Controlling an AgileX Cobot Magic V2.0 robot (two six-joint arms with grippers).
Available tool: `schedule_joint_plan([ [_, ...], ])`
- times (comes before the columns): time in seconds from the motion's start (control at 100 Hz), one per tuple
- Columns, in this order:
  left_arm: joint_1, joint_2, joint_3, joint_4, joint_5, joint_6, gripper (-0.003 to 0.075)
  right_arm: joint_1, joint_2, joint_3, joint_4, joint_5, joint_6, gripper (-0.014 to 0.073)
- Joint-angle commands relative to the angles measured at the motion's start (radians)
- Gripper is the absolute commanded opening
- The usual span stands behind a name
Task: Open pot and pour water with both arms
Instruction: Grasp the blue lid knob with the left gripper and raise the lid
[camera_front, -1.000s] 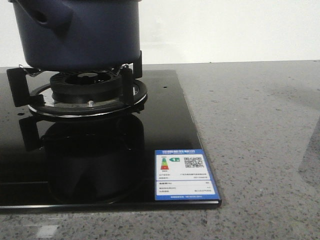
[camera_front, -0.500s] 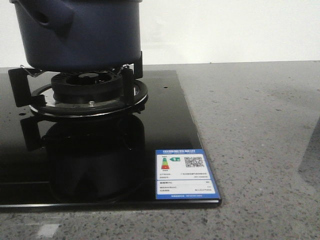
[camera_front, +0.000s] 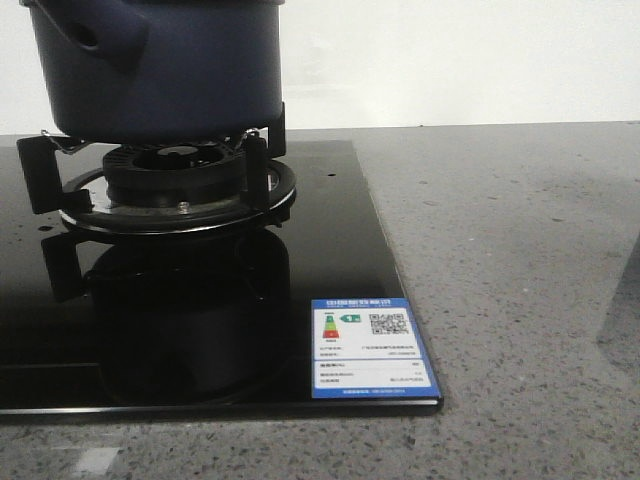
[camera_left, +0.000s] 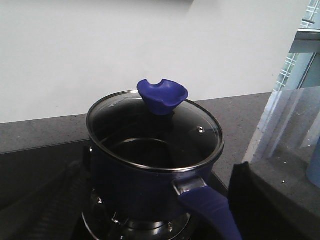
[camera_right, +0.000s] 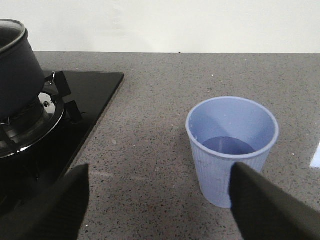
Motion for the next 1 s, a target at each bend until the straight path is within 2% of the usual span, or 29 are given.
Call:
schedule_joint_plan([
  [0.0,-0.044,0.070,-0.049,-0.023,-0.143,0.003,0.0529,0.001,0.013,-0.036,0.001,-0.067,-0.012,0.0540],
  [0.1,-0.100,0.166,-0.073,-0.010,-0.207,0.015,0.0495,0.001,0.013,-0.036,0.001,-0.065,-0.012,0.0540],
  [0.27,-0.168,0.328,-0.147,-0.001,-0.294,0.052,0.0510,0.001,0.013,-0.036,0.001,-0.064,-0.012,0.0540],
  [0.55,-0.173,0.527,-0.263,0.017,-0.401,0.052,0.0538,0.001,0.013,-0.036,0.001,-0.060,-0.012,0.0540],
  [0.99,-0.173,0.662,-0.319,0.028,-0.415,0.052,0.0536,0.001,0.013,-0.036,0.001,-0.060,-0.012,0.0540],
])
